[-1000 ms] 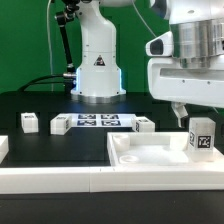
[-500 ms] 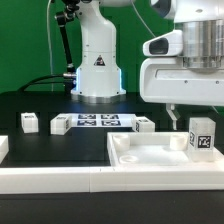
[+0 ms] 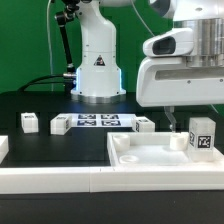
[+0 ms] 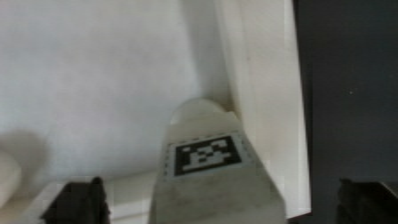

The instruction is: Assemble square table

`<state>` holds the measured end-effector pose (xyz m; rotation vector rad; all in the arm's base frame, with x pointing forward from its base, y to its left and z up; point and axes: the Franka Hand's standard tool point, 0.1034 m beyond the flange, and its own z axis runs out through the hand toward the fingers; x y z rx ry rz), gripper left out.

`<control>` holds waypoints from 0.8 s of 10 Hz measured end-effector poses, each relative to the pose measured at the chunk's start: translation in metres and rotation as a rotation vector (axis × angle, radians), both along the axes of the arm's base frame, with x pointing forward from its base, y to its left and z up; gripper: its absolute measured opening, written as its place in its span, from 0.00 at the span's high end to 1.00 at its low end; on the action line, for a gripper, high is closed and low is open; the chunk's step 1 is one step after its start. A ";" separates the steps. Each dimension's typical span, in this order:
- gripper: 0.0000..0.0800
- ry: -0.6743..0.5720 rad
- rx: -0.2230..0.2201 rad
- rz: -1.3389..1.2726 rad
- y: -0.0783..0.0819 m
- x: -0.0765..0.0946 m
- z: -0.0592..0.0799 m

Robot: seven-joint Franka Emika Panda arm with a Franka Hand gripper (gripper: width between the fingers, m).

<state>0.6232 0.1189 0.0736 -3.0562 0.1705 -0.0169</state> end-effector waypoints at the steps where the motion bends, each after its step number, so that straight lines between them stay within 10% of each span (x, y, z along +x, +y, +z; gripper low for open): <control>1: 0.19 -0.006 0.000 0.052 -0.002 0.002 0.001; 6: 0.64 -0.005 0.003 0.018 -0.007 0.004 0.001; 8: 0.64 -0.001 0.004 -0.030 -0.007 0.004 0.001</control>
Offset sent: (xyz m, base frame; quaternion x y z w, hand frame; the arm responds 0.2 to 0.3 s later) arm 0.0000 0.0000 0.0000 0.0000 0.0000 0.0000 1.0000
